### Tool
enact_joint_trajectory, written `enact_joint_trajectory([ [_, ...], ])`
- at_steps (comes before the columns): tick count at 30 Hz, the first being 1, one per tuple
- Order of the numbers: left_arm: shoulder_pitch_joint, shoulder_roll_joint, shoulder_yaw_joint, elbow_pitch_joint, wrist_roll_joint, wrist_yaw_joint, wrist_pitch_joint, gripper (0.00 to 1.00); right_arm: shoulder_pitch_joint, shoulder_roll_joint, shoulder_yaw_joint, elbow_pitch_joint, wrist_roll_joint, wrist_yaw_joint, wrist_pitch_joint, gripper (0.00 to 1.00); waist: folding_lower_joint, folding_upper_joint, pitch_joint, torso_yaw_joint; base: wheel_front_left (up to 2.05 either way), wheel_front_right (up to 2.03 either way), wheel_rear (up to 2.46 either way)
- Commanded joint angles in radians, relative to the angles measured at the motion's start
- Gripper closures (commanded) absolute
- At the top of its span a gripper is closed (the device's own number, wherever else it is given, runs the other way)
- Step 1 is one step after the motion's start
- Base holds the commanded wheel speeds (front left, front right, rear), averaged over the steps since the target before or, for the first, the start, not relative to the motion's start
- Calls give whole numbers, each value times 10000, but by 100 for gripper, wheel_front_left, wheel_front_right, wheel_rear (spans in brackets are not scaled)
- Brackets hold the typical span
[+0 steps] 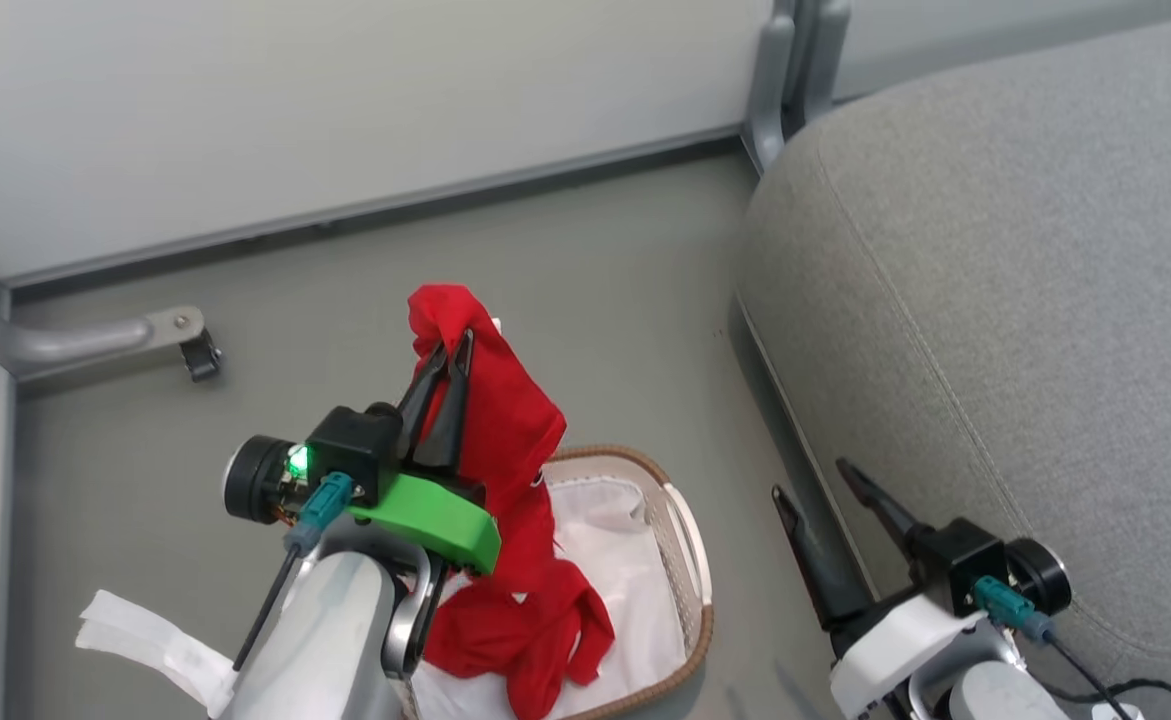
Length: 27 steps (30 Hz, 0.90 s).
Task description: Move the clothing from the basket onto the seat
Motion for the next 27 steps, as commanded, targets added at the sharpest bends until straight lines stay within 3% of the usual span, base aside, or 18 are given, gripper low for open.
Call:
enact_joint_trajectory([
  [1,30,-5,108,-238,72,-50,-9,100,236,-54,90,37,-42,-3,-20,0,1,0,-842,500,0,0,0],
  [7,-398,-29,-44,-1033,-55,-13,-9,100,212,-121,754,66,-40,-3,-20,0,1,0,-972,754,0,0,0],
  [18,-1154,-26,-1639,-1923,-773,416,-8,100,-2205,175,2417,1,-23,-3,-20,0,1,0,-968,1761,0,0,0],
  [27,-1430,-33,-3071,-2307,-1417,586,-8,100,-3222,681,2553,1126,-569,-5,-12,0,1,0,-1020,2589,0,0,0],
])
